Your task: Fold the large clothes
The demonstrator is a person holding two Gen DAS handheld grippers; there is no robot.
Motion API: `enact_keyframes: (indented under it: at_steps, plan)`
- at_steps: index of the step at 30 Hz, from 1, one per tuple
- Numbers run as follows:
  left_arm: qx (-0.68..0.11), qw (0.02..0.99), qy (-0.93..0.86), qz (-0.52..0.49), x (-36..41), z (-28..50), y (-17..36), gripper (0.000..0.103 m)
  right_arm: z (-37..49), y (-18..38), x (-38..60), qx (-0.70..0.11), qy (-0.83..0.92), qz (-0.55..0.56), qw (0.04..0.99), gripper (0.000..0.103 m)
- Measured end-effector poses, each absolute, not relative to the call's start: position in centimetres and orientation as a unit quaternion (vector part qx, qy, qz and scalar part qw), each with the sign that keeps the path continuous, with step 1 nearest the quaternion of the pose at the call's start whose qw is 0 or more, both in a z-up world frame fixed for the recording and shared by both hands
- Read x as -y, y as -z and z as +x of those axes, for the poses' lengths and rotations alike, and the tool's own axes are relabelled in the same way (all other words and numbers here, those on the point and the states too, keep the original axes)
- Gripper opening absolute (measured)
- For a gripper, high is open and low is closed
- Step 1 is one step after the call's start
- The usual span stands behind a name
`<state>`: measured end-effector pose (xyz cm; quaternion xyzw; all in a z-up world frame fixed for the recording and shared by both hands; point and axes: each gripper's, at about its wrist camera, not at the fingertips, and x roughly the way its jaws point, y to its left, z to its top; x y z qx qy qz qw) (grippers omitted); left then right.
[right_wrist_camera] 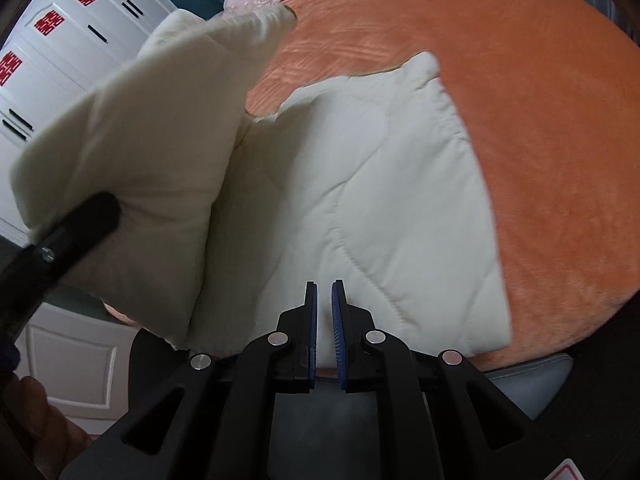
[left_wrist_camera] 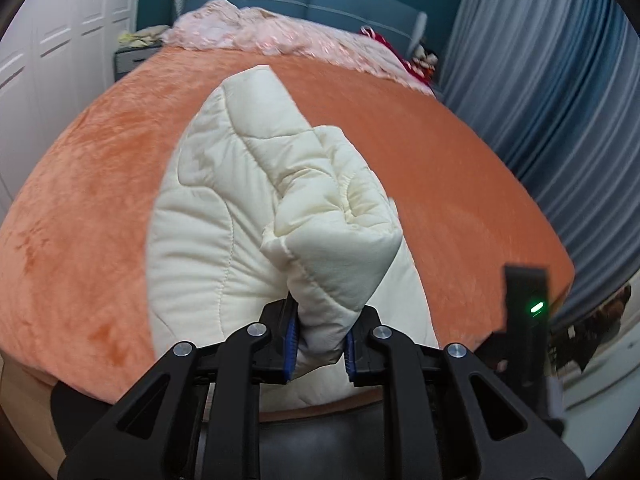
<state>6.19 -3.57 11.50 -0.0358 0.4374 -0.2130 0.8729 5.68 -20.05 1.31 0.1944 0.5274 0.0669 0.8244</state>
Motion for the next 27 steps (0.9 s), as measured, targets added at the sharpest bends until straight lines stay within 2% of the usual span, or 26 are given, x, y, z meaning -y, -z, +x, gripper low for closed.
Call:
enact_keyframes:
  at_steps: [5, 9, 10, 11, 12, 13, 14, 16, 19, 27]
  plan:
    - [-0.485, 0.847, 0.218, -0.009, 6.4, 5.8, -7.1, 0.018, 4.5, -3.3, 22.5, -0.505, -0.042, 0.180, 0.843, 0.012]
    - [-0.484, 0.848, 0.216, -0.011, 6.4, 5.0, -7.1, 0.025, 3.1, -5.8, 22.8, -0.489, -0.046, 0.182, 0.852, 0.016]
    - [-0.481, 0.849, 0.219, -0.014, 6.2, 4.7, -7.7, 0.032, 3.0, -6.5, 22.7, -0.485, -0.049, 0.181, 0.854, 0.022]
    - [-0.477, 0.849, 0.225, -0.023, 5.8, 4.5, -8.4, 0.040, 3.4, -6.8, 23.1, -0.481, -0.052, 0.181, 0.856, 0.033]
    - [-0.474, 0.849, 0.232, -0.035, 5.4, 4.1, -9.0, 0.045, 4.0, -7.7, 23.2, -0.474, -0.056, 0.181, 0.860, 0.038]
    - [-0.469, 0.847, 0.243, -0.055, 4.6, 3.8, -10.0, 0.056, 3.7, -8.5, 23.0, -0.466, -0.065, 0.178, 0.864, 0.044]
    - [-0.462, 0.848, 0.250, -0.072, 3.8, 3.5, -10.8, 0.064, 3.8, -9.3, 22.5, -0.458, -0.074, 0.174, 0.869, 0.045]
    - [-0.442, 0.856, 0.250, -0.097, 2.3, 3.0, -13.0, 0.070, 4.6, -10.2, 22.3, -0.443, -0.095, 0.167, 0.876, 0.049]
    - [-0.411, 0.879, 0.210, -0.116, -0.6, 2.8, -15.3, 0.073, 5.4, -12.1, 20.8, -0.425, -0.136, 0.175, 0.878, 0.061]
    - [-0.430, 0.884, 0.106, -0.146, -5.6, 5.3, -14.6, 0.073, 9.5, -9.3, 17.0, -0.497, -0.121, 0.158, 0.845, 0.062]
